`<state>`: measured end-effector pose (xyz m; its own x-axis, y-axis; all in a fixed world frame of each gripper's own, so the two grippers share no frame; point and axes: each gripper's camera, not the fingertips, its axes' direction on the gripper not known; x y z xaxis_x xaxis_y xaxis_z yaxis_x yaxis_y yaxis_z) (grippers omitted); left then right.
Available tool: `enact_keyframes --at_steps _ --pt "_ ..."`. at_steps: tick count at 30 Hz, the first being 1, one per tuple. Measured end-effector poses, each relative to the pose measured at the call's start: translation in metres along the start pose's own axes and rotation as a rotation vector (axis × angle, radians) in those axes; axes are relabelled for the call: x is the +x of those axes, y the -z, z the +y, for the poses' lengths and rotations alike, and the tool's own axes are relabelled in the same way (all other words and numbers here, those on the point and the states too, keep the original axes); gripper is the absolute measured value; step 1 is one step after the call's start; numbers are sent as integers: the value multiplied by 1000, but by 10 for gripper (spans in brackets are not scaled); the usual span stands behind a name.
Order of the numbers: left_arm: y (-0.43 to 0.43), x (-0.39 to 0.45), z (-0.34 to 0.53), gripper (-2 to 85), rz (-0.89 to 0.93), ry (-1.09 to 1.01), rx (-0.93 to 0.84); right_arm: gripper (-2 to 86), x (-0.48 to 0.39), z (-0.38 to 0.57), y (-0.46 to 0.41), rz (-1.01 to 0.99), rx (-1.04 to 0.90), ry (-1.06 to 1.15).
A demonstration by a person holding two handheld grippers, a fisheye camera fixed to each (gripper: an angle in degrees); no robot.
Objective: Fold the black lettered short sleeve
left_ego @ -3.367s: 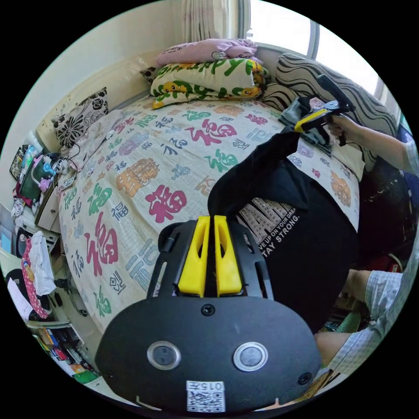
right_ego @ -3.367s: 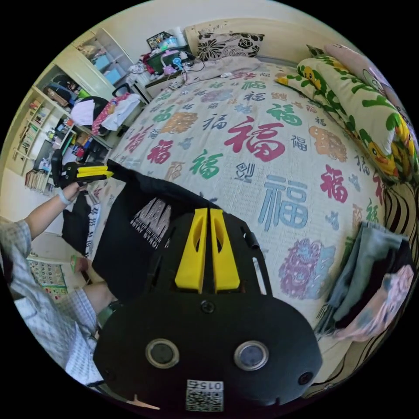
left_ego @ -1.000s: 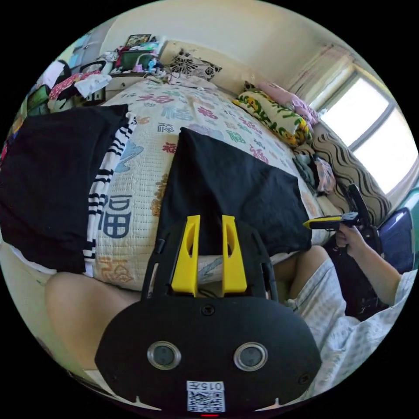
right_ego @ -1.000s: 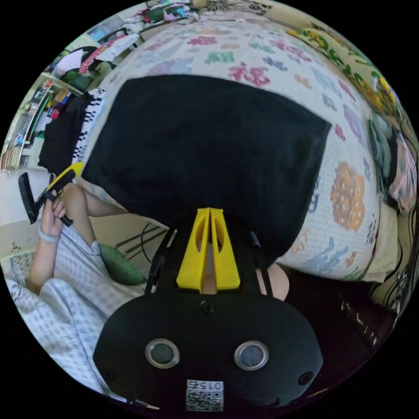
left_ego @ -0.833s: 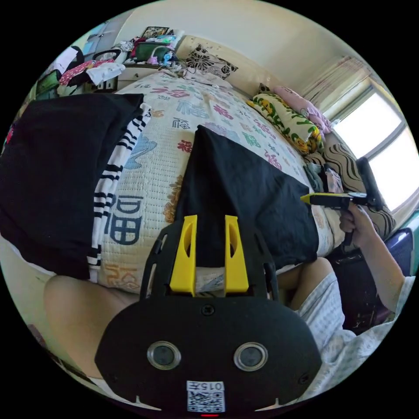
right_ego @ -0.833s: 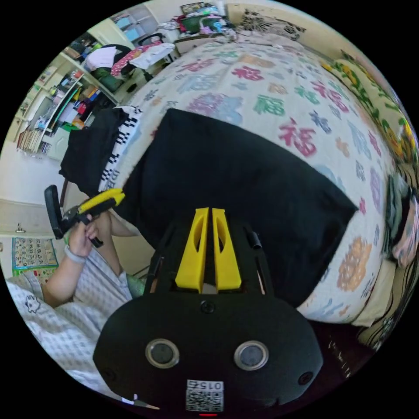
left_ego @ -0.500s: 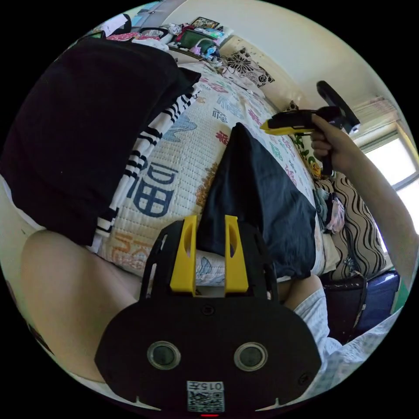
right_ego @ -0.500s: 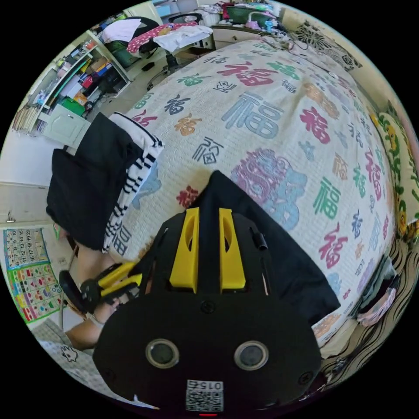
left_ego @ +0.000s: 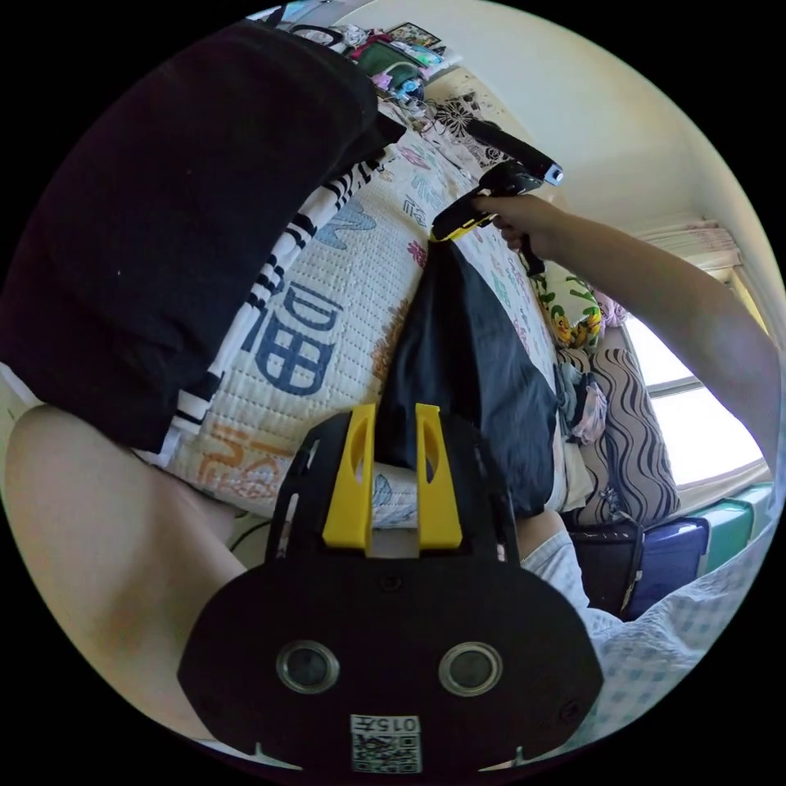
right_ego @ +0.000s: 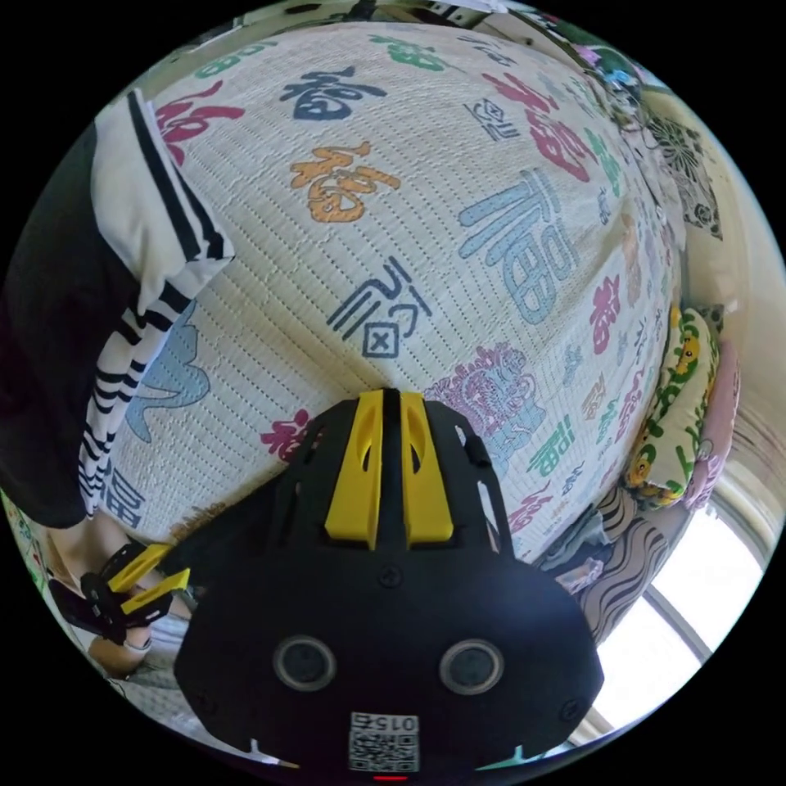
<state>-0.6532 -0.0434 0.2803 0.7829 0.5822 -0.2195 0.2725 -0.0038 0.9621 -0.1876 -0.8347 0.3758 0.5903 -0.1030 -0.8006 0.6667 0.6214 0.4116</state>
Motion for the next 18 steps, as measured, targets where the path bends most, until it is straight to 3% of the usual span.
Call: enact_keyframes --at_steps 5,10,18 --pt "-10 -18 4 -1 98 53 -44 7 8 -3 4 6 -16 3" --pt "34 -8 24 -4 143 36 126 -7 58 20 49 -116 154 -122" --pt "102 35 64 -5 99 -110 275 -9 140 103 130 -388 431 -62"
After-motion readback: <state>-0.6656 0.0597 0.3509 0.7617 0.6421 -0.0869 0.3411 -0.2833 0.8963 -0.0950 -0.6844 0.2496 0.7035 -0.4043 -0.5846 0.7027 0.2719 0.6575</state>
